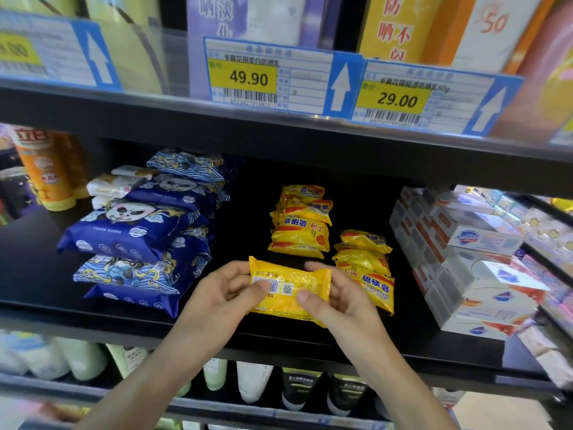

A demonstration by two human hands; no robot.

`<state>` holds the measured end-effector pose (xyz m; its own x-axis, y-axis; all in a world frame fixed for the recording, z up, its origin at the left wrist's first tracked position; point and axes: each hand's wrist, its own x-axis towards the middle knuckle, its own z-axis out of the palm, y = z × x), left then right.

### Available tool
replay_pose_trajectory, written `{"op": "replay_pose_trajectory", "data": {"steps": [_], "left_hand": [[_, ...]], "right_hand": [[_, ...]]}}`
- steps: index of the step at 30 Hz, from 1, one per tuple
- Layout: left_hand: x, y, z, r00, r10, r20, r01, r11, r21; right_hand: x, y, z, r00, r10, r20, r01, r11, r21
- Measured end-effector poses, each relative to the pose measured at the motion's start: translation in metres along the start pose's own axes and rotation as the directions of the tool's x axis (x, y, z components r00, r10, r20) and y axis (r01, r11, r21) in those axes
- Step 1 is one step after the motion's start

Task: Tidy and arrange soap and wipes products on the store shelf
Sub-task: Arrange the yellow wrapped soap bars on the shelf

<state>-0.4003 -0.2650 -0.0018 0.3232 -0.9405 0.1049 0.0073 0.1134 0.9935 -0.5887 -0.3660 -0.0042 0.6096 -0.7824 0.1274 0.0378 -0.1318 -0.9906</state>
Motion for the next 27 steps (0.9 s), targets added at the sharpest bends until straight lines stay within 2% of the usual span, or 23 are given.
{"op": "replay_pose_trajectory", "data": {"steps": [11, 17, 27], "left_hand": [[0.002, -0.004, 0.000, 0.997, 0.072, 0.011, -0.073, 0.988, 0.138], [0.008, -0.007, -0.010, 0.998, 0.024, -0.065, -0.014, 0.988, 0.154], [0.015, -0.007, -0.010, 0.997, -0.011, -0.082, 0.022, 0.991, 0.129]], "right_hand": [[-0.002, 0.001, 0.000, 0.995, -0.053, -0.087, 0.053, 0.999, -0.005], [-0.001, 0.003, -0.001, 0.985, -0.080, -0.154, 0.093, 0.993, 0.079], [-0.003, 0.004, -0.002, 0.977, -0.171, -0.131, 0.177, 0.984, 0.035]]}}
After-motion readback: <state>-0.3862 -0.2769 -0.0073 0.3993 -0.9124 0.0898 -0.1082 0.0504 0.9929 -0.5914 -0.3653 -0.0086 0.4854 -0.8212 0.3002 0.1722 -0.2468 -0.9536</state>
